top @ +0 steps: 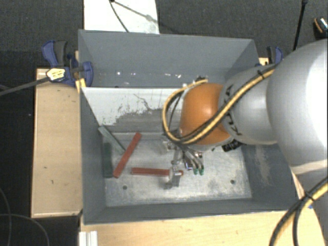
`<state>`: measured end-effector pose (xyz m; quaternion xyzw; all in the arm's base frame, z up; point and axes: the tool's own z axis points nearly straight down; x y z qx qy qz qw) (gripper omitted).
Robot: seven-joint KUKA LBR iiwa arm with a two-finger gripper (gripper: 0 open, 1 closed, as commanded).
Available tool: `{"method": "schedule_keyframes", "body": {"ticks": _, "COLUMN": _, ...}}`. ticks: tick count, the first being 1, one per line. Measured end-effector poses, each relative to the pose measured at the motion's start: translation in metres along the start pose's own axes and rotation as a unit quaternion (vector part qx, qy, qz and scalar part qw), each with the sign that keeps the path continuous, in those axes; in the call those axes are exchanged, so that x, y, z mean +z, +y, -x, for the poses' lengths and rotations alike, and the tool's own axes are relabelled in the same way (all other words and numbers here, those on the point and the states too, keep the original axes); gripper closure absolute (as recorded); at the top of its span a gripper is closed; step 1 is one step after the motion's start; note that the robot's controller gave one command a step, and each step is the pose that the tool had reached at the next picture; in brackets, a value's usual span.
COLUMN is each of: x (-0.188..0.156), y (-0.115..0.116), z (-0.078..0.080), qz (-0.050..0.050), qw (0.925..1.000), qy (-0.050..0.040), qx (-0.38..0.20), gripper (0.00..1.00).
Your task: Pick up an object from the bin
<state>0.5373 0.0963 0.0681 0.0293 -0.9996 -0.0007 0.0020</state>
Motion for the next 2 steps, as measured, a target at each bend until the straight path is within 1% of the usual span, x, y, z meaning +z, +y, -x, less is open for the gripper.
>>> {"method": "schedule_keyframes", "body": {"ticks": 1, "x": -0.002, "y": -0.002, "z": 0.001, "qz": 0.000, "qw": 1.0000, "qy": -0.0013, "qx": 0.003, "gripper": 1.00}}
{"method": "schedule_keyframes", "body": {"ticks": 2, "x": -0.148, "y": -0.010, "z": 0.043, "qz": -0.001, "qw": 0.9995, "qy": -0.0082, "qx": -0.030, "gripper": 1.00}}
